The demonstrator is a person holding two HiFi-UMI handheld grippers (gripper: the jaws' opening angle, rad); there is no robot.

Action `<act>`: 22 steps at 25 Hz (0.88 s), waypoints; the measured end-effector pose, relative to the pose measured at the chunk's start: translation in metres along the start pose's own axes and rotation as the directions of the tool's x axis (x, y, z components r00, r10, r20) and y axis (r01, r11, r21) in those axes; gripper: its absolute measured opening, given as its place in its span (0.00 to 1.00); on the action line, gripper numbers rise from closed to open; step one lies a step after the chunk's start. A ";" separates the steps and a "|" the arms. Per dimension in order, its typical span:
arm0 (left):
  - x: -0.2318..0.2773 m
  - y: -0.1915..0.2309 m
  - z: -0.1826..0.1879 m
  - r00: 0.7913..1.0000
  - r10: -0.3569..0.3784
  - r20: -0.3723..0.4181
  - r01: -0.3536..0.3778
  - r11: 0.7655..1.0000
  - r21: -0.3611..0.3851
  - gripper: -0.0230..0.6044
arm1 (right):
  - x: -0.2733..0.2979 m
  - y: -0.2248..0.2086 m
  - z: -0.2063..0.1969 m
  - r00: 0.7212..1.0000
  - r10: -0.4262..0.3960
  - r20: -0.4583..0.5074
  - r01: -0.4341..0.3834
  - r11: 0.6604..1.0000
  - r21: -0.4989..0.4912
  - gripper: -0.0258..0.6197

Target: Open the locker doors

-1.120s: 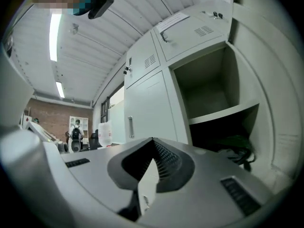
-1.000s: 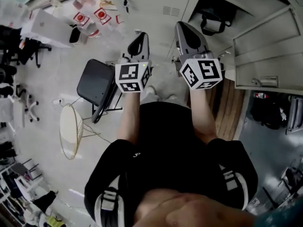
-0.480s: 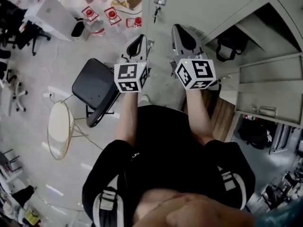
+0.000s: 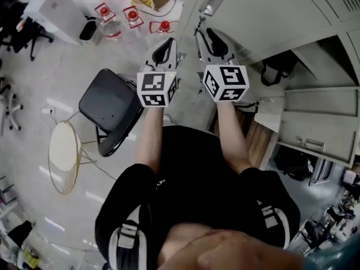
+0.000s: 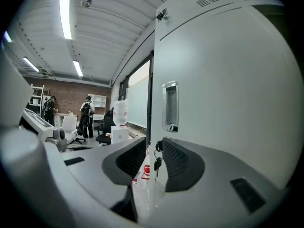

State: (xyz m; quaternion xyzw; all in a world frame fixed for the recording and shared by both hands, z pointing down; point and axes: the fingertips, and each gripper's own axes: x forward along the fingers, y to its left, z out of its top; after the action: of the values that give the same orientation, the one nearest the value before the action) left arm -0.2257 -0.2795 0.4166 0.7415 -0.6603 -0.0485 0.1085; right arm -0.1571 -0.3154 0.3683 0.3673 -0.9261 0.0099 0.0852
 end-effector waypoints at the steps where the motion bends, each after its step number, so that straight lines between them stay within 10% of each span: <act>1: 0.003 0.002 0.000 1.000 -0.004 -0.001 0.004 1.000 -0.002 0.05 | 0.006 -0.001 -0.002 1.000 -0.009 -0.012 0.009 1.000 -0.008 0.21; 22: 0.029 0.006 0.000 0.996 -0.091 -0.004 0.091 0.995 -0.038 0.05 | 0.042 -0.012 -0.020 0.984 -0.142 -0.110 0.136 0.989 -0.065 0.21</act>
State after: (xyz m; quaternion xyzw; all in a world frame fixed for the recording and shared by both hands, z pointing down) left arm -0.2277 -0.3085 0.4195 0.7689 -0.6244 -0.0634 0.1220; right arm -0.1760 -0.3509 0.3939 0.4273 -0.8918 -0.0015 0.1488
